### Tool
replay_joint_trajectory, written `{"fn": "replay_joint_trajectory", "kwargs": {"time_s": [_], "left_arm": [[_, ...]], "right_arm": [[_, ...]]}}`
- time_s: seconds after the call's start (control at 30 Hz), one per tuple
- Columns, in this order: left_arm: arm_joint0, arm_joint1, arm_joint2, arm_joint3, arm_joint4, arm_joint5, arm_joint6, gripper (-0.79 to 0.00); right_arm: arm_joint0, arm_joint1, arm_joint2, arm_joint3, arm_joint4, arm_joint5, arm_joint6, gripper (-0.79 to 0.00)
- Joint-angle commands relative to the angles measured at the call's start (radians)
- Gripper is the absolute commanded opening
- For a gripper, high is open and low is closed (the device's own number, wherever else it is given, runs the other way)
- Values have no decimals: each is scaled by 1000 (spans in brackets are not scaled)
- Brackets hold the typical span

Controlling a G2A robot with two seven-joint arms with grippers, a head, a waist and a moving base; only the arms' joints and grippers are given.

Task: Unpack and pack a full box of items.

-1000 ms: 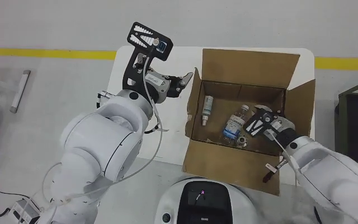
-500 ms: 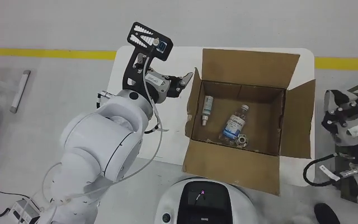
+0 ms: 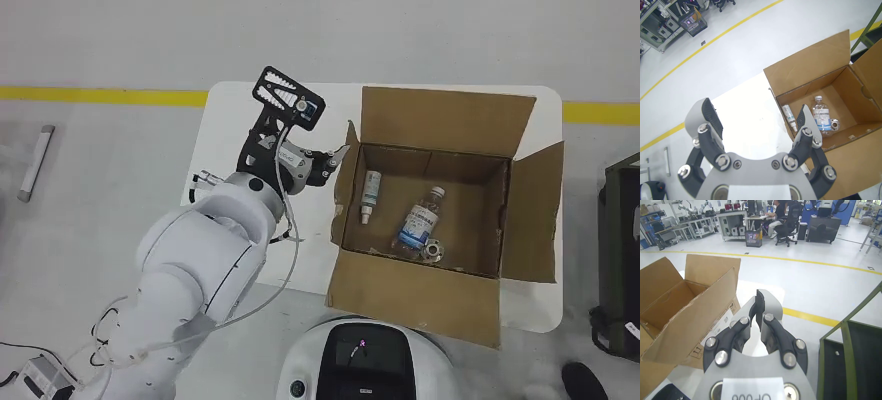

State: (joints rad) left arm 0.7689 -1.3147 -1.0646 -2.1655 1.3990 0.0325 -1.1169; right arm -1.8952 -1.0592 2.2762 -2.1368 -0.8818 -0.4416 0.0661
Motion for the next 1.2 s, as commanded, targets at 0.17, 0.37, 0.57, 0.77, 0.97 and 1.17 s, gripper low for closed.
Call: {"fn": "replay_joint_trajectory", "kwargs": {"time_s": [0.17, 0.37, 0.57, 0.77, 0.97, 1.17], "left_arm": [[62, 2, 31, 42, 118, -34, -2, -785], [81, 1, 40, 14, 126, -60, -32, -785], [81, 1, 40, 14, 126, -60, -32, -785], [81, 1, 40, 14, 126, -60, -32, -785], [81, 1, 40, 14, 126, -60, -32, -785], [81, 1, 40, 14, 126, -60, -32, -785]], "right_arm": [[4, 0, -13, 5, -11, 8, 13, -785], [50, 6, -89, -55, -40, 2, 56, -785], [97, 7, -195, -49, -76, 35, 83, -785], [133, 4, -213, -36, -19, 100, 129, -785], [133, 4, -213, -36, -19, 100, 129, -785], [133, 4, -213, -36, -19, 100, 129, -785]]}}
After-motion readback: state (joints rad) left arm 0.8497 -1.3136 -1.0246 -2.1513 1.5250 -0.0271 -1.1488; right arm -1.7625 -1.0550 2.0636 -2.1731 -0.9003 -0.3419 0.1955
